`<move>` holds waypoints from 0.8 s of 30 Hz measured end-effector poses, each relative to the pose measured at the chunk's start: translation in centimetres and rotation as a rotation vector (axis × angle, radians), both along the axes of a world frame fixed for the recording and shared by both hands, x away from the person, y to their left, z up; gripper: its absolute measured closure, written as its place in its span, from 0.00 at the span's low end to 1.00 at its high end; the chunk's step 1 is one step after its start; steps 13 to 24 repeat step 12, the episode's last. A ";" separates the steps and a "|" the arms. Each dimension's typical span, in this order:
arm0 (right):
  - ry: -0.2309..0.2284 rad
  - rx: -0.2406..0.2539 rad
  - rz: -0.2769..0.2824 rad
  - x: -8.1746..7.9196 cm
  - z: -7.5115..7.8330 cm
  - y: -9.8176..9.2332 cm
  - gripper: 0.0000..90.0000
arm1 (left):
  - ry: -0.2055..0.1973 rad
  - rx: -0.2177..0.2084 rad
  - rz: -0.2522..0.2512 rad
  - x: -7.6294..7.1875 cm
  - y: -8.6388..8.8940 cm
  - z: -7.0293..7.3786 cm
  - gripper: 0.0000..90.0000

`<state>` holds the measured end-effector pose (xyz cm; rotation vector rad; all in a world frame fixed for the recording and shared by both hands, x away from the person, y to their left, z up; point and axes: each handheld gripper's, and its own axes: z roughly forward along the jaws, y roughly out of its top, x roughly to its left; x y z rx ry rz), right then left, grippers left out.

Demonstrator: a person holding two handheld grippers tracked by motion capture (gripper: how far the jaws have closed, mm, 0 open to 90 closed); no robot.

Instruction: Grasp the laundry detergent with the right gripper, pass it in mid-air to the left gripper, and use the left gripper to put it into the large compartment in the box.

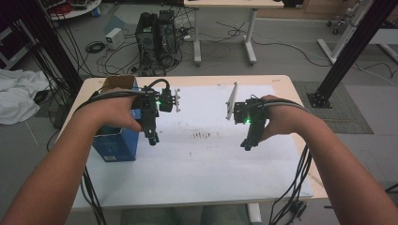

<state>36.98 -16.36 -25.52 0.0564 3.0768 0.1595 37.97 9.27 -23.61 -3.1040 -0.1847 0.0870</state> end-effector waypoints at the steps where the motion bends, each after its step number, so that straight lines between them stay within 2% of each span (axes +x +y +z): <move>1: -0.003 0.001 -0.002 0.0 0.0 0.0 0.14 | 0.006 0.003 0.002 0.0 0.0 0.0 0.06; 3: -0.003 0.003 -0.002 0.1 0.0 0.0 0.14 | 0.014 0.002 0.007 0.0 0.0 -0.1 0.06; 4: -0.005 0.004 0.001 0.1 0.0 0.0 0.14 | 0.001 0.002 -0.001 0.0 0.1 -0.1 0.06; 6: 0.000 0.008 -0.009 0.0 -0.1 0.1 0.14 | 0.021 0.002 0.011 0.0 0.1 -0.1 0.06; 7: -0.003 0.002 -0.002 0.1 -0.1 0.1 0.14 | 0.008 0.001 0.003 0.0 0.2 -0.2 0.06; 24: 0.000 -0.007 0.003 -0.1 -0.4 0.3 0.14 | 0.012 -0.002 0.000 0.0 0.2 -0.2 0.06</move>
